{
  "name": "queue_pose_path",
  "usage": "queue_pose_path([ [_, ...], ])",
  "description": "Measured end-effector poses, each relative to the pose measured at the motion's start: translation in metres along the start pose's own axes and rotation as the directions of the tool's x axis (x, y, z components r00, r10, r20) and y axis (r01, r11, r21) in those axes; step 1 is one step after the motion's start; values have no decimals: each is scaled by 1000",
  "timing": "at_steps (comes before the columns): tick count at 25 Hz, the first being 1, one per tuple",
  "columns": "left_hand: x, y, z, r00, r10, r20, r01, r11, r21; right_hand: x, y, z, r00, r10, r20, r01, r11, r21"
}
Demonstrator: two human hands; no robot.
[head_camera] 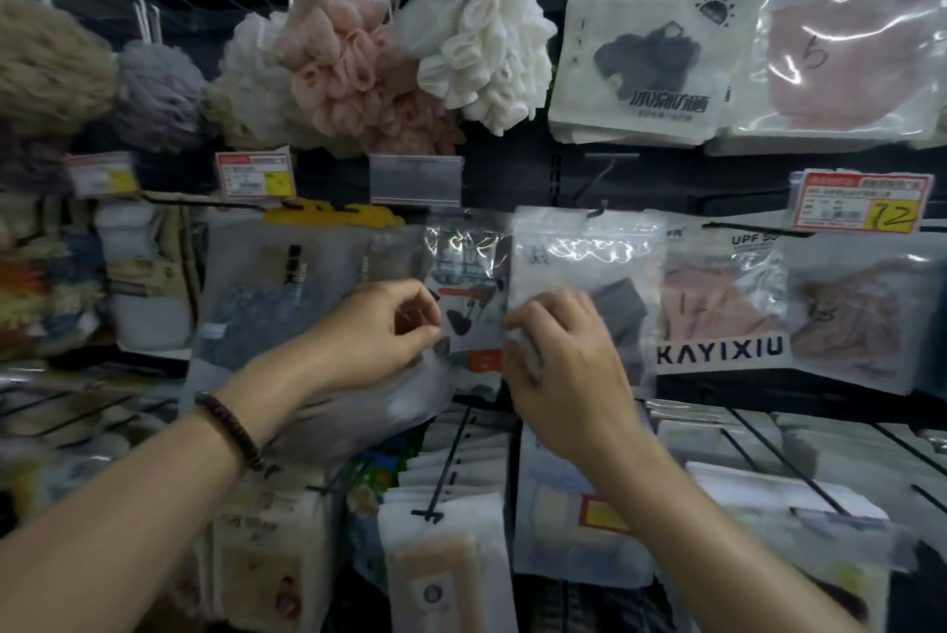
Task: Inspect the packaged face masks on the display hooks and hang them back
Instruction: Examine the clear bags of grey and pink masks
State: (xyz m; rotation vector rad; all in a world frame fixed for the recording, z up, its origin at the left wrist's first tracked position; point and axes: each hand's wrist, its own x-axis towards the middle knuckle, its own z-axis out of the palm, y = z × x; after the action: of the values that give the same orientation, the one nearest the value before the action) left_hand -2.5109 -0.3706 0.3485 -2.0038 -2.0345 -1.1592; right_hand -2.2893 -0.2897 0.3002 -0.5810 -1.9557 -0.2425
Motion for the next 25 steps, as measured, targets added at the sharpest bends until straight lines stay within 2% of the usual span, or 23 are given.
queue_pose_path([
  [2,-15,-28,-8,999,-12,42,10,998,57,-5,-16,21,976,65,208,-90,989,115],
  [4,-26,-57,-11,994,-48,100,35,992,124,-8,-27,43,912,158,378,-244,951,190],
  [7,-33,-98,-9,978,-67,195,32,984,177,-11,-38,69,847,223,482,-345,921,182],
  [11,-30,-122,-3,952,-84,295,78,996,35,-14,-49,88,801,270,535,-416,893,173],
  [16,-19,-135,6,969,-7,246,-8,998,60,-10,-58,97,794,325,513,-467,867,174],
  [25,-11,-142,1,945,5,326,-9,1000,11,-16,-60,101,787,375,489,-517,834,192],
])
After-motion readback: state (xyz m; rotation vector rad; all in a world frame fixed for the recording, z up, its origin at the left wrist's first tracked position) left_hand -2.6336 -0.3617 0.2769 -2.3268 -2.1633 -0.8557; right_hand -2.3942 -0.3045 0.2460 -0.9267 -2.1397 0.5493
